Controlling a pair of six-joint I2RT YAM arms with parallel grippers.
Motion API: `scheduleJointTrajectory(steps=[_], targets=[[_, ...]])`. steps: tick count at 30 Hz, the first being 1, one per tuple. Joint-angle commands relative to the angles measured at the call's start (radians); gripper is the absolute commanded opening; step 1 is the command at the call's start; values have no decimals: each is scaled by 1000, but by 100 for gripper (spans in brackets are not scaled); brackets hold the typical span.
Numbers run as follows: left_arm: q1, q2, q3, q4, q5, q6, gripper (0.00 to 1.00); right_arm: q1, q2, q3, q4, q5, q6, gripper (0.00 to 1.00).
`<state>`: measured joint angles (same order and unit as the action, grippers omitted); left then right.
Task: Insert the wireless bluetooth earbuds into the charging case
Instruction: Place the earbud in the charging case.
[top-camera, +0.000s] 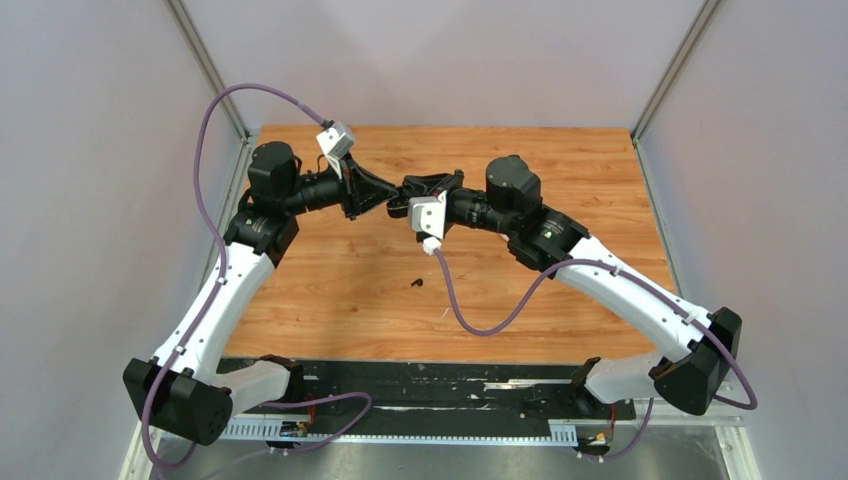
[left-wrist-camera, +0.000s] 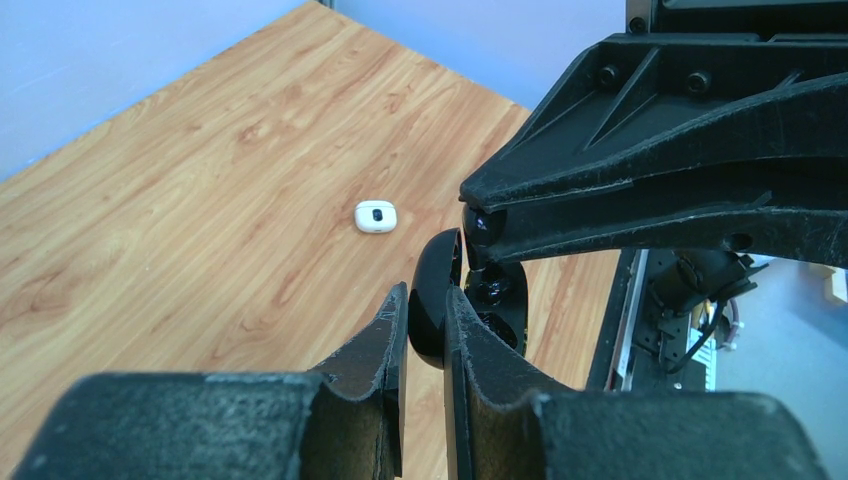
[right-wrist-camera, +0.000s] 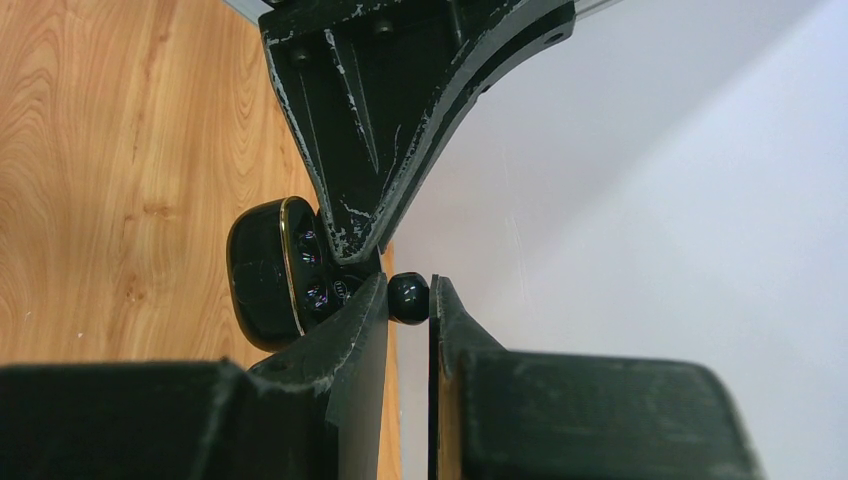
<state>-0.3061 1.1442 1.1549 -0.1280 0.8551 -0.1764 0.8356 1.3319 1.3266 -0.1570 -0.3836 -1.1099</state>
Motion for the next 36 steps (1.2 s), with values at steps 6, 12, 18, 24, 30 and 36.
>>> scheduleJointTrajectory(steps=[6,12,18,24,30,36], targets=[[-2,-8,25,17,-8,5,0,-3,-50,-10,20,-9,-30,0],[-2,-5,40,22,-5,-3,0,-3,-55,-18,-13,-22,-42,0],[-2,-3,49,28,5,-11,0,-3,-52,-25,-28,-22,-51,0],[-2,-3,54,31,4,-14,0,-3,-49,-26,-43,-31,-54,0],[-2,-1,53,43,6,-14,0,-3,-48,-22,-55,-36,-60,0],[-2,-1,46,67,10,-15,0,-4,-48,-18,-98,-54,-76,0]])
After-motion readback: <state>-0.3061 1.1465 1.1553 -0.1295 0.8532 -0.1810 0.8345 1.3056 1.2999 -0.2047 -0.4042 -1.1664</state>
